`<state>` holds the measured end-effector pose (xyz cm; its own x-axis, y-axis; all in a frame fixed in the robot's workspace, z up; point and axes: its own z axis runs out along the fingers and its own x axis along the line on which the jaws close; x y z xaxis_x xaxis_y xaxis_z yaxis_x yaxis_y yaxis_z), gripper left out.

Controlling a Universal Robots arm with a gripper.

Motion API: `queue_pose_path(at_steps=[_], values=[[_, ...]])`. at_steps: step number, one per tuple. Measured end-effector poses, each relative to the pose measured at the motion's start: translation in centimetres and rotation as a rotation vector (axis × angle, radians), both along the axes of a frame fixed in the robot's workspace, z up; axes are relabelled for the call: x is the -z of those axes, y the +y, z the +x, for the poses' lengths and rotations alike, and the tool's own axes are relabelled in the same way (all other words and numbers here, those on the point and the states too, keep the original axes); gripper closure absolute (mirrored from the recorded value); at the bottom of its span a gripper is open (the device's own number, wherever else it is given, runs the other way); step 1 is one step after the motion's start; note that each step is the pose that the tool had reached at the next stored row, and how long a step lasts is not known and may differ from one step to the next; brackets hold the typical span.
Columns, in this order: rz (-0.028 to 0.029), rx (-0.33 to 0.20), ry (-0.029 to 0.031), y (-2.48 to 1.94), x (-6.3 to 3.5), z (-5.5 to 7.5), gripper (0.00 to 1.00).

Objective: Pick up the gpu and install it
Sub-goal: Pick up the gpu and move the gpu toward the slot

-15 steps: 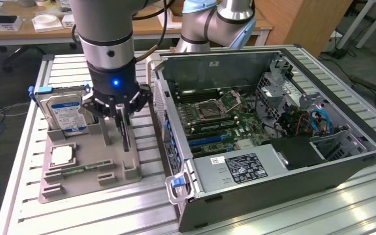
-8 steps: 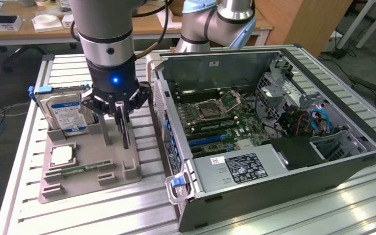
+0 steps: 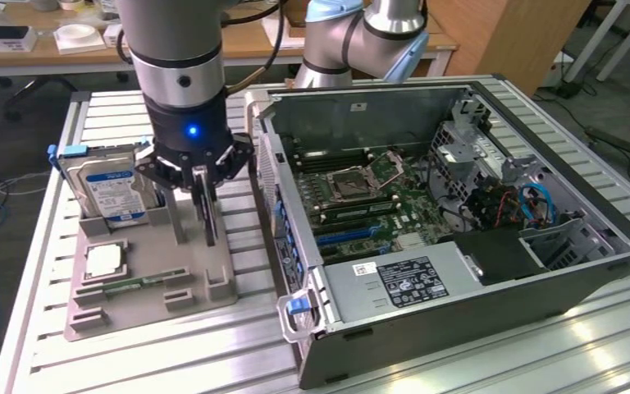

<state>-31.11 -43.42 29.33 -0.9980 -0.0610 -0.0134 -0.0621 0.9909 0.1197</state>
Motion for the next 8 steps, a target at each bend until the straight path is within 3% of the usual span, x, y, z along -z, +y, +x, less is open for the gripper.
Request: queue_pose_path(at_steps=[8], values=[[0.0095,0.0,0.0,0.0,-0.37,0.0,0.73]])
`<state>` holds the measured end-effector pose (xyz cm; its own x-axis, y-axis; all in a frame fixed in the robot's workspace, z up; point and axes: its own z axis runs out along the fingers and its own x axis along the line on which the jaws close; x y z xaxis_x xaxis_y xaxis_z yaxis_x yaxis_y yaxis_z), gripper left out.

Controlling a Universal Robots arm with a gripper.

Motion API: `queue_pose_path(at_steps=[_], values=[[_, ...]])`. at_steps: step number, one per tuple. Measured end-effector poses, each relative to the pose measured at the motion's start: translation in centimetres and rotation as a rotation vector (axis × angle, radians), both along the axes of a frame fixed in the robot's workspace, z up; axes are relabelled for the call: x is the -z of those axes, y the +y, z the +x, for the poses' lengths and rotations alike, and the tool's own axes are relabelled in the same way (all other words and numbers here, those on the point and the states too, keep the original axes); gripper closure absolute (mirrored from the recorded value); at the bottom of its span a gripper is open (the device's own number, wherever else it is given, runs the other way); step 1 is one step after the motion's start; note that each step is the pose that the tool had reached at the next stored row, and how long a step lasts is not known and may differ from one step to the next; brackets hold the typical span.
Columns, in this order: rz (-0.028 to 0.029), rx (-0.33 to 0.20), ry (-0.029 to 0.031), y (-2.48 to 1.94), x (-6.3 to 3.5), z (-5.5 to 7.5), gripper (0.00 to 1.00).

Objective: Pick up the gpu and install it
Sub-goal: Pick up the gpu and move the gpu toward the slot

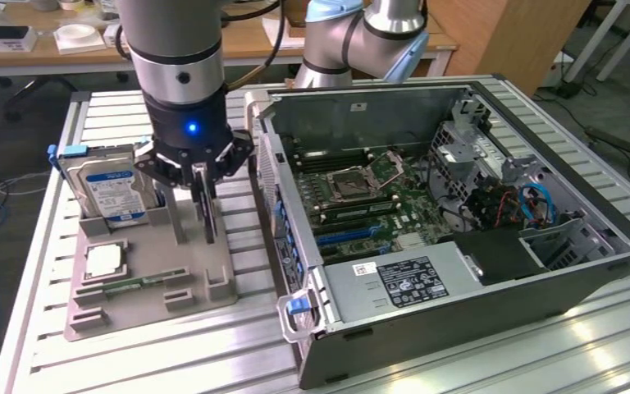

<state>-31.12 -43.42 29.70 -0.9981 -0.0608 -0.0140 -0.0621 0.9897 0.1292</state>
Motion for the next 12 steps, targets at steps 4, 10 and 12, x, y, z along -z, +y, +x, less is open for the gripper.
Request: queue_pose_path(at_steps=[4,10,12], values=[[0.0045,0.0,0.0,0.0,-0.17,0.0,0.73],[0.0096,0.0,0.0001,0.0,-0.38,0.0,0.73],[0.0115,0.0,0.0,0.0,-0.45,0.0,0.73]])
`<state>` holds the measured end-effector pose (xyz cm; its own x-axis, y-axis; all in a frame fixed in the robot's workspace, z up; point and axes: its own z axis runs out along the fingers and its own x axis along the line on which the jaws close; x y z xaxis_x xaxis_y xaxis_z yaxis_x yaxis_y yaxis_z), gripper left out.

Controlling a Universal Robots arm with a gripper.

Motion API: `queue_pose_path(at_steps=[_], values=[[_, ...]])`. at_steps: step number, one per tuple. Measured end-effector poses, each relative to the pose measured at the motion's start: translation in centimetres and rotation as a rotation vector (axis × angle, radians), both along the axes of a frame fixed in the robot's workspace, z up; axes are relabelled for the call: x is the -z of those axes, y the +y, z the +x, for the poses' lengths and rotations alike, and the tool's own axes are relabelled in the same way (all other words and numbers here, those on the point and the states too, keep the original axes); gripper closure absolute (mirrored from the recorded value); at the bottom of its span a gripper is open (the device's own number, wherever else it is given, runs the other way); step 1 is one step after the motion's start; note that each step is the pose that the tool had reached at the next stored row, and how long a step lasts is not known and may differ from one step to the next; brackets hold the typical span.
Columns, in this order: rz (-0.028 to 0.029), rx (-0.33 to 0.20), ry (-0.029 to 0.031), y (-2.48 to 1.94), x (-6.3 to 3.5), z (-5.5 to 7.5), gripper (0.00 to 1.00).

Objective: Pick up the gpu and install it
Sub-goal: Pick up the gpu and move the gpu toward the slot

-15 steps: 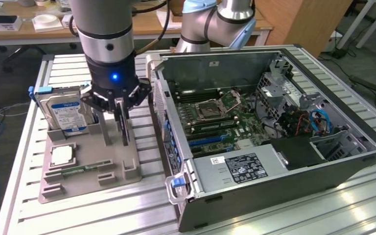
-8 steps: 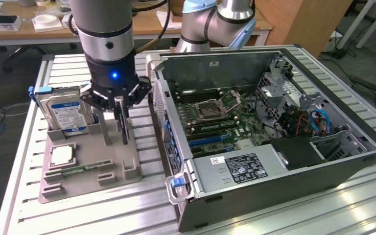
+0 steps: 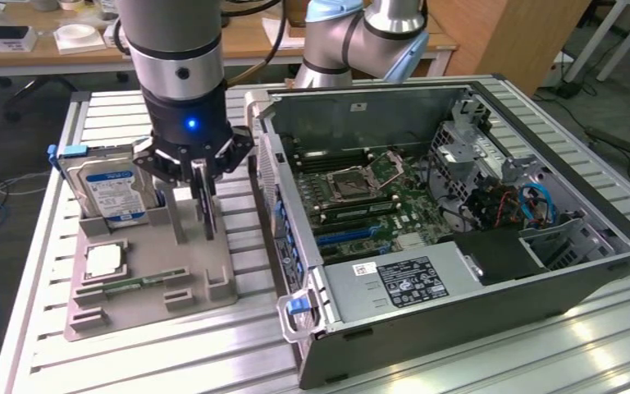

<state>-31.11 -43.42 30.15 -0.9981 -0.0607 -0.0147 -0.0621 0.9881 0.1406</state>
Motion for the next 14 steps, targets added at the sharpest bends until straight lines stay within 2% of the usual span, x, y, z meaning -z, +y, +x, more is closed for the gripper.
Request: queue_pose_path(at_steps=[3,14], values=[[0.002,0.0,0.0001,0.0,-0.17,0.0,0.73],[0.0185,0.0,0.0001,0.0,-1.1,0.0,0.73]])
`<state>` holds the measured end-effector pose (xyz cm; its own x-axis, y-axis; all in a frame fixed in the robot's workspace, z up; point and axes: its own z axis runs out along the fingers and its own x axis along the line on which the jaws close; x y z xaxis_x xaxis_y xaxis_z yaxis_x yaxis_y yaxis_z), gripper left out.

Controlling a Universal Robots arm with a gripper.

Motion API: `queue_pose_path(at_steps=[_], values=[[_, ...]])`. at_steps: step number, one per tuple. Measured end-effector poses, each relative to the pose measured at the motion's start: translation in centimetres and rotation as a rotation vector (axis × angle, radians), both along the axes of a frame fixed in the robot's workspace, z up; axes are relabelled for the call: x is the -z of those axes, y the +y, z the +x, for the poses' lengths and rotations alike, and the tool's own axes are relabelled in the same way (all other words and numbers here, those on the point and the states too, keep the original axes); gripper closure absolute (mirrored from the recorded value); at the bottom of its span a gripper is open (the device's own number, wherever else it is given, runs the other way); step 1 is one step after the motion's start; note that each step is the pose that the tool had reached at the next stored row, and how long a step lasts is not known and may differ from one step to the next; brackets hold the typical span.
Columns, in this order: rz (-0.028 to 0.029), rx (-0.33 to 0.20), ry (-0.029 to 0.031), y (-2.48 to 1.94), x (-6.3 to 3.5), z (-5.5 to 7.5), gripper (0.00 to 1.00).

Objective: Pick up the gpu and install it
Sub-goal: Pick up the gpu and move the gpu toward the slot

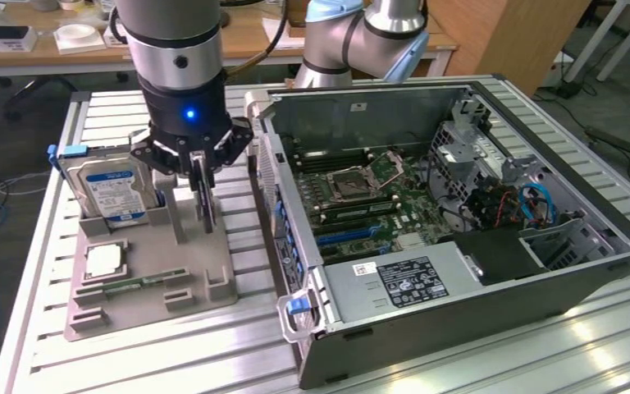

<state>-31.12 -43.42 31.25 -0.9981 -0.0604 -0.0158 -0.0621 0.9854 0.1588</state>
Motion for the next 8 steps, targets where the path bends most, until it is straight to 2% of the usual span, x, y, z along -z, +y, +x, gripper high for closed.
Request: queue_pose_path(at_steps=[8], values=[[0.0121,0.0,0.0001,0.0,-0.64,0.0,0.73]])
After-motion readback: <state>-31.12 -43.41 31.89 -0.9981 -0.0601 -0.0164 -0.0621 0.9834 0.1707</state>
